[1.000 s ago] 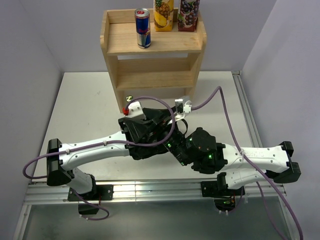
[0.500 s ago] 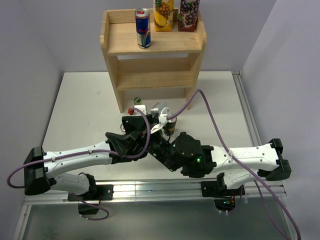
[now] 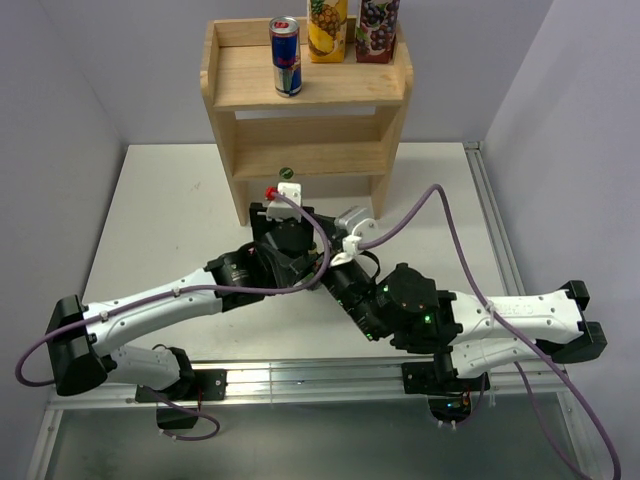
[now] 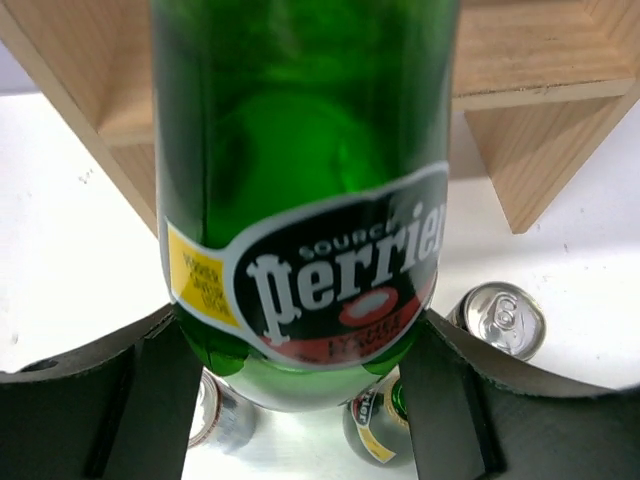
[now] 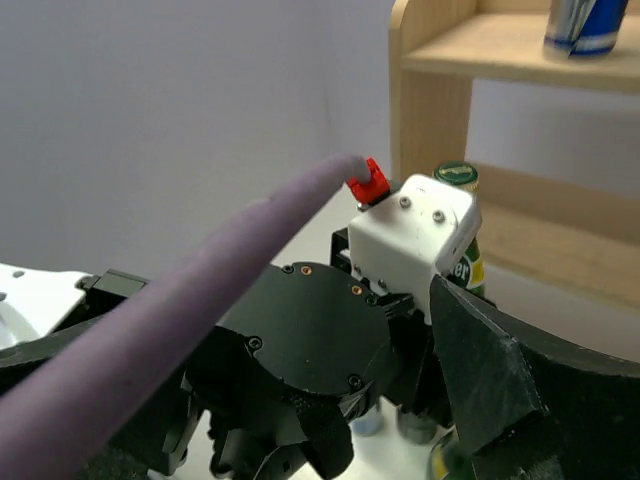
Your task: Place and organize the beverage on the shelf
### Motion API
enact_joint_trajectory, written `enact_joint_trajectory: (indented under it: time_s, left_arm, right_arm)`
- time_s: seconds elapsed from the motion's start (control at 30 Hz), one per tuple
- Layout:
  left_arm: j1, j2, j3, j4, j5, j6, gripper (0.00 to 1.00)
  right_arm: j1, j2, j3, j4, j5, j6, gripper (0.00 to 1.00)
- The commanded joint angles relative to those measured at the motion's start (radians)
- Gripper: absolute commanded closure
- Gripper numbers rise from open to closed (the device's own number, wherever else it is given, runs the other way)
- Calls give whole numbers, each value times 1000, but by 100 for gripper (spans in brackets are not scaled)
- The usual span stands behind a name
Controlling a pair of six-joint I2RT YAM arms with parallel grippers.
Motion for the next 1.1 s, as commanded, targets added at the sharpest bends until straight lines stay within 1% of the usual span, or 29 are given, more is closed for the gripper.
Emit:
enact_joint_trajectory:
  time_s: [0.0, 0.07, 0.13, 0.17, 0.3, 0.33, 0.4, 0.43, 0.53, 0.7, 0.87, 0.9, 1.07]
  left_arm:
    - [68, -33, 68, 110, 34, 26, 100]
    - [81, -30, 73, 113, 49, 40, 100]
    - [106, -28, 73, 116, 67, 43, 100]
    - [115, -28, 73, 118, 83, 53, 100]
    - [161, -30, 74, 119, 110, 73, 100]
    - [170, -30, 68, 128, 113, 80, 100]
    - [172, -28, 66, 126, 123, 85, 100]
    - [172, -27, 68, 126, 133, 86, 100]
    - [172, -13, 66, 127, 136, 86, 100]
    - [177, -14, 65, 150, 120, 116, 100]
    - [255, -31, 80, 152, 191, 119, 100]
    - [268, -33, 80, 183, 204, 120, 100]
    - [361, -19, 117, 207, 267, 125, 100]
  right_arm:
    - [23, -162, 60, 303, 131, -267, 0]
    - [11, -185, 47, 341, 159, -341, 0]
    - [-14, -239, 32, 352, 177, -352, 0]
    - [-40, -283, 17, 346, 178, -335, 0]
    - [-113, -378, -9, 291, 164, -262, 0]
    - [-167, -391, -8, 245, 133, -242, 0]
    - [-233, -400, 23, 177, 104, -179, 0]
    - [-291, -400, 35, 127, 78, -165, 0]
    - [-356, -386, 72, 67, 43, -113, 0]
    - [-368, -346, 75, 36, 27, -81, 0]
    - [-371, -342, 43, 34, 26, -58, 0]
    - [-374, -346, 37, 36, 30, -55, 0]
    - [-385, -359, -8, 19, 39, -25, 0]
